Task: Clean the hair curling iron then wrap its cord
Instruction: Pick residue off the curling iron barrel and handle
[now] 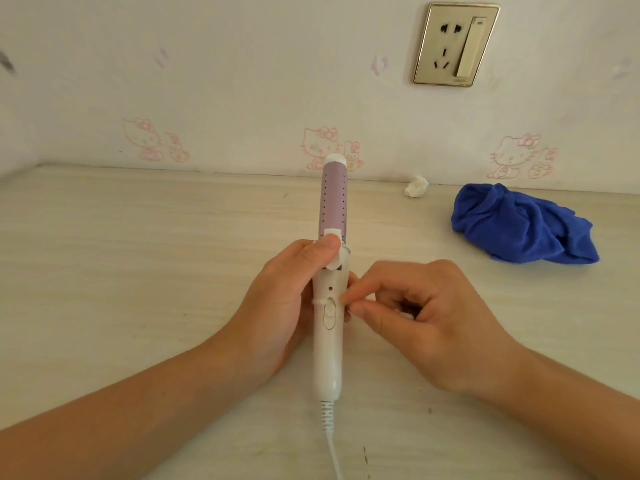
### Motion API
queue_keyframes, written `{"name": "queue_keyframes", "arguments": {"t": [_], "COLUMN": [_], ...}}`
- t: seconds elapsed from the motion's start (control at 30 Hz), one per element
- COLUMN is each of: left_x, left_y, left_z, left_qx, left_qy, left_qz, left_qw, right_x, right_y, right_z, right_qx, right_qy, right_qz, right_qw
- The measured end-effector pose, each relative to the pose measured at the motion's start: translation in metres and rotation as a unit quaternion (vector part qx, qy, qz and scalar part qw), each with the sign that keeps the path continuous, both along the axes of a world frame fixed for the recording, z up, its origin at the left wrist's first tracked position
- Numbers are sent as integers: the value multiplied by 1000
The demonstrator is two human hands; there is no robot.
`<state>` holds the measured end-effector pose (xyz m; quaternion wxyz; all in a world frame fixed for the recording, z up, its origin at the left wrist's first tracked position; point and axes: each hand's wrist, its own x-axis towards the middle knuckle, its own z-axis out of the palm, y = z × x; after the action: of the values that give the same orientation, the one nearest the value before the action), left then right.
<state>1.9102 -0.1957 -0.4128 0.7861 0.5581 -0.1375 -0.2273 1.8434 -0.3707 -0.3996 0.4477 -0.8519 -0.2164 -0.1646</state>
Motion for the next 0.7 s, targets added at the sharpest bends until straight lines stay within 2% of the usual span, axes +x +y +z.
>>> {"name": "queue_keyframes", "arguments": {"t": [0.1, 0.23, 0.4, 0.57, 0.7], "left_x": [0, -1, -3, 0, 1], "left_y": [-1, 0, 0, 4, 6], "left_z": [1, 1, 5, 10, 11], "left_qx": [16, -11, -28, -43, -42], "left_qy": [-4, 30, 45, 81, 82], "left_qz": [-3, -15, -39, -78, -85], "left_qw": [1000, 999, 998, 993, 992], "right_x": [5, -4, 2, -6, -2], "right_y": [-4, 0, -2, 1, 0], "right_z": [2, -2, -2, -5, -6], "right_qx": [16, 6, 11, -22, -26], "right_qy": [-17, 12, -2, 27, 5], "right_qz": [-38, 26, -23, 62, 6], "right_qw": [999, 1000, 1000, 997, 1000]}}
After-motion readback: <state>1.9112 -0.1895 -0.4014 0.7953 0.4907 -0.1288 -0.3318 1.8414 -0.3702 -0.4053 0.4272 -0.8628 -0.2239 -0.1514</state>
